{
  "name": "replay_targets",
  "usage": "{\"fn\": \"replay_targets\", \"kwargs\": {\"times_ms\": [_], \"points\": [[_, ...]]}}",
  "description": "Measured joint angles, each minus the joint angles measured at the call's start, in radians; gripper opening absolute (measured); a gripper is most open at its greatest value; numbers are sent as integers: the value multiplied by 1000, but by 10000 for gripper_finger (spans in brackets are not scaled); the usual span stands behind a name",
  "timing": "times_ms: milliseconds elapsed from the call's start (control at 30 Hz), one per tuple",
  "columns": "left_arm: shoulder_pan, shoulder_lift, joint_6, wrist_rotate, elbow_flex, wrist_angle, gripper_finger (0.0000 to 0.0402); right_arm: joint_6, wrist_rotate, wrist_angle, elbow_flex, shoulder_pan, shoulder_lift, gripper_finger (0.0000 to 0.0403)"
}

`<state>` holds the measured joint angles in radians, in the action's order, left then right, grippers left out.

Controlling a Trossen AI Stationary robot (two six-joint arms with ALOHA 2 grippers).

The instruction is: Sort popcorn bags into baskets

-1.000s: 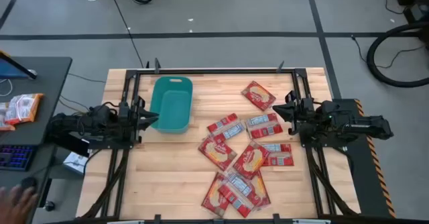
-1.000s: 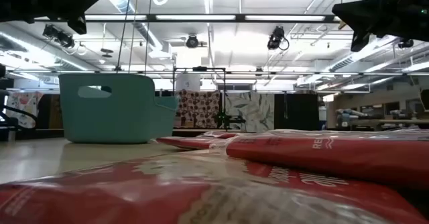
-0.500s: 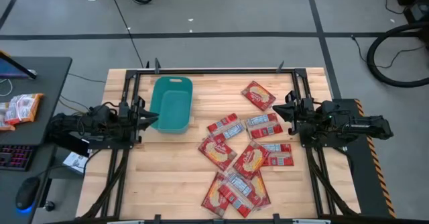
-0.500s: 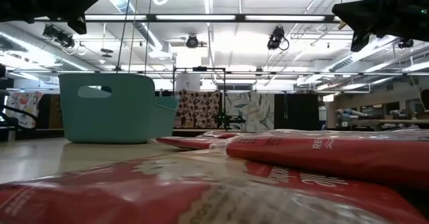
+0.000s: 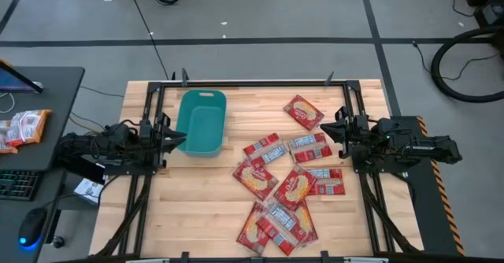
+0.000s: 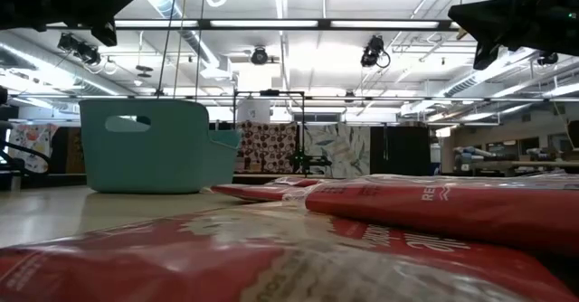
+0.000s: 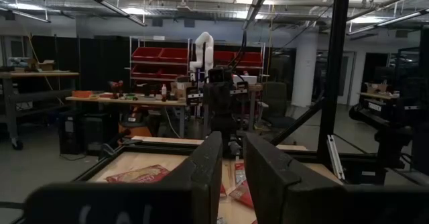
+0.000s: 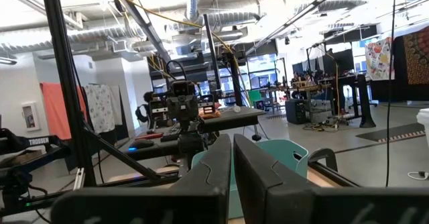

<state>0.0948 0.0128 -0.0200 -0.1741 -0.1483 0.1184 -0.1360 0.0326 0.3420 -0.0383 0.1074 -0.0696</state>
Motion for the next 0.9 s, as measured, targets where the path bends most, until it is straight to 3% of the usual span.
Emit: {"fn": "replay_targets", "kwargs": {"times_ms": [367, 533, 733, 833, 900], "points": [[0, 0, -2, 0, 0, 1, 66, 0, 0, 0, 0, 0, 0, 25], [0, 0, -37, 0, 0, 2, 66, 105, 1, 50, 0, 0, 0, 25], [0, 0, -67, 1, 0, 12, 66, 119, 1, 99, 0, 0, 0, 25], [0, 0, -82, 45, 0, -3, 66, 115, 38, 171, 1, 0, 0, 25], [0, 0, -85, 133, 0, 3, 66, 98, 51, 224, 1, 0, 0, 25]]}}
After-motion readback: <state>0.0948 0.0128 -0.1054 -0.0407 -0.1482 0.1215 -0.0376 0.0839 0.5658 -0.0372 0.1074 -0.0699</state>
